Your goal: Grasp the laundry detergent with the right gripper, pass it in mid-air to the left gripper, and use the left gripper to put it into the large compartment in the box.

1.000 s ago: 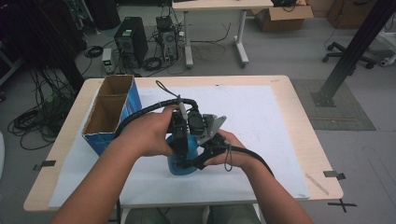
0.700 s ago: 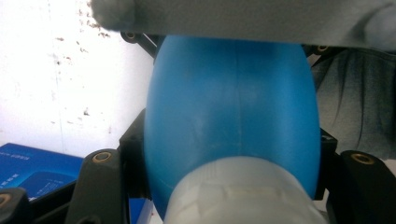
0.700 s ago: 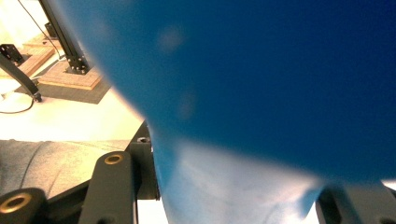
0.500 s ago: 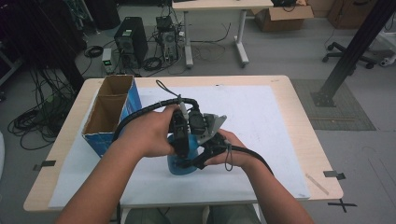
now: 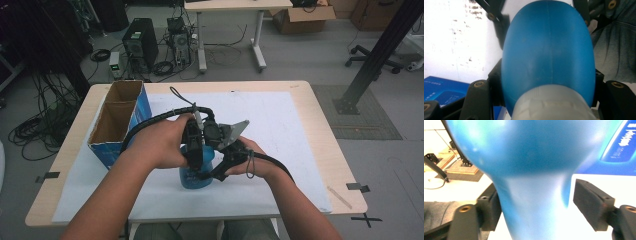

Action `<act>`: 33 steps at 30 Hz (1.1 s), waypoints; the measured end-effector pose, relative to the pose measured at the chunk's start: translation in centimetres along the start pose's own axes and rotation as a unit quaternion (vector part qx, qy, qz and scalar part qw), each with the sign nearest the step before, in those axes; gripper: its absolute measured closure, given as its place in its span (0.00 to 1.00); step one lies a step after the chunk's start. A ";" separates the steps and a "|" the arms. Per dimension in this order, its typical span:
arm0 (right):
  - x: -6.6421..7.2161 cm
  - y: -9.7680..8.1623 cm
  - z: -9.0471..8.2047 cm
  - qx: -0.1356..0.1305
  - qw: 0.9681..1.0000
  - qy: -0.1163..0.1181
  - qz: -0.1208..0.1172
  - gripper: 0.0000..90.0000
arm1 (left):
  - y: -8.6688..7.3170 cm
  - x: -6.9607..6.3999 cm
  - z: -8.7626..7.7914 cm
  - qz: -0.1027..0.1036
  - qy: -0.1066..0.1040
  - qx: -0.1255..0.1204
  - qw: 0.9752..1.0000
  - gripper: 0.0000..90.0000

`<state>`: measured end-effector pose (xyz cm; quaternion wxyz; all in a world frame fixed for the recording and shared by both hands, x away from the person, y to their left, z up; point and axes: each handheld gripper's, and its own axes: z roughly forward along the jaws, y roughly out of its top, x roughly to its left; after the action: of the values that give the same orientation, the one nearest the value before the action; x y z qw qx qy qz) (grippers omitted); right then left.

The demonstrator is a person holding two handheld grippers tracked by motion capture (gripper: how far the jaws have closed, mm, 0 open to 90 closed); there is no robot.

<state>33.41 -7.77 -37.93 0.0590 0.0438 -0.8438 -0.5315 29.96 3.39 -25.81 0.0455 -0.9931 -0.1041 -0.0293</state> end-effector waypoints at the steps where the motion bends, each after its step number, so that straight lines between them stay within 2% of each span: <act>1: 0.0 -0.1 -0.1 0.002 1.000 -0.001 0.000 0.27 | 0.0 0.0 0.0 0.001 0.001 0.001 1.000 0.43; 6: -0.1 -0.5 -0.7 0.007 1.000 -0.007 0.008 0.20 | 0.1 0.2 -0.2 0.001 0.000 0.002 1.000 0.43; 14: -0.1 -1.0 -1.7 0.020 0.999 -0.024 0.014 0.05 | 0.1 0.6 -0.5 -0.016 -0.003 0.000 1.000 0.43; 16: 0.0 -1.1 -2.2 0.028 0.999 -0.031 0.015 0.03 | 0.0 0.8 -0.5 -0.029 -0.008 0.002 1.000 0.43; 17: 0.0 -1.2 -2.5 0.031 0.999 -0.032 0.017 0.02 | 0.0 0.9 -0.5 -0.043 -0.013 0.003 0.999 0.43; 20: -0.1 -1.3 -3.7 0.041 0.998 -0.044 0.016 0.01 | -0.2 1.5 -0.6 -0.075 -0.025 0.004 0.997 0.43; 24: -0.1 -1.2 -5.4 0.063 0.996 -0.067 0.017 0.01 | -0.5 2.2 -0.7 -0.109 -0.026 0.012 0.994 0.43; 30: 0.1 -1.1 -7.5 0.104 0.990 -0.093 0.016 0.01 | -0.8 3.4 -1.3 -0.162 -0.024 0.022 0.986 0.43; 33: 0.2 -1.3 -8.2 0.119 0.988 -0.100 0.013 0.02 | -1.0 4.0 -1.8 -0.192 -0.025 0.024 0.981 0.43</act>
<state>34.42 -15.67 -35.53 -0.0240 -0.0141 -0.9032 -0.4283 33.54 5.02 -23.63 0.0604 -0.9535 -0.2950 -0.0103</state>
